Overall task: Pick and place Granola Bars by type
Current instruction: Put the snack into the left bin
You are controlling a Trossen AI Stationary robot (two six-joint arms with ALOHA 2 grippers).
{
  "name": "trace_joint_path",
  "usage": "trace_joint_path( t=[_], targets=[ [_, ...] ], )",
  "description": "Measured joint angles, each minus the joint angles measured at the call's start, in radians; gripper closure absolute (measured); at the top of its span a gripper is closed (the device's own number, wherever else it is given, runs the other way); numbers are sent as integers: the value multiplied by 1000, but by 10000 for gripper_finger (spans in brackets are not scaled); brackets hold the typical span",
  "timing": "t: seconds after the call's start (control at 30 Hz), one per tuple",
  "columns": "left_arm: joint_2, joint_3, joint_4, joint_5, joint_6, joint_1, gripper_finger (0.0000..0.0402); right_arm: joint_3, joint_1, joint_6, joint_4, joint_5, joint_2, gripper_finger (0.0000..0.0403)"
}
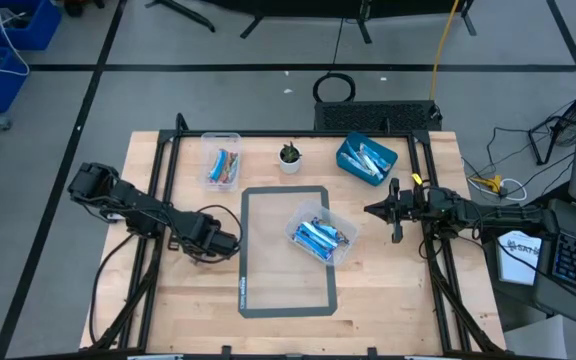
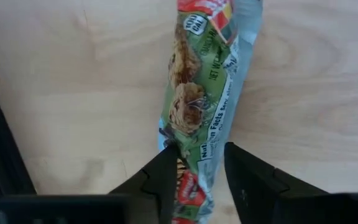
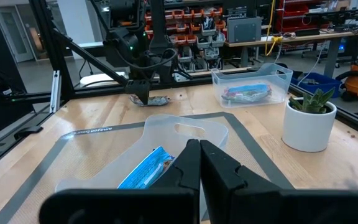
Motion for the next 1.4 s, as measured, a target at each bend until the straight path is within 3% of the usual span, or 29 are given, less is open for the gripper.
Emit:
trace_joint_path(
  t=[0.27, 0.53, 0.77, 0.9, 1.07, 1.13, 1.4],
  targets=[
    [0, 0, 7, -24, 47, 0, 391, 0, 0, 0, 0, 0, 0, 403],
    [0, 12, 17, -189, 176, 0, 398, 0, 0, 0, 0, 0, 0, 403],
    [0, 114, 14, -377, 331, 0, 400, 0, 0, 0, 0, 0, 0, 403],
    [-7, 202, 11, -561, 489, 2, 400, 0, 0, 0, 0, 0, 0, 403],
    [-58, 276, 12, -901, 635, 13, 400, 0, 0, 0, 0, 0, 0, 403],
    [-98, 281, 14, -988, 675, 28, 401, 0, 0, 0, 0, 0, 0, 403],
    [-251, 227, 121, -1062, 869, 93, 401, 0, 0, 0, 0, 0, 0, 403]
  ],
)
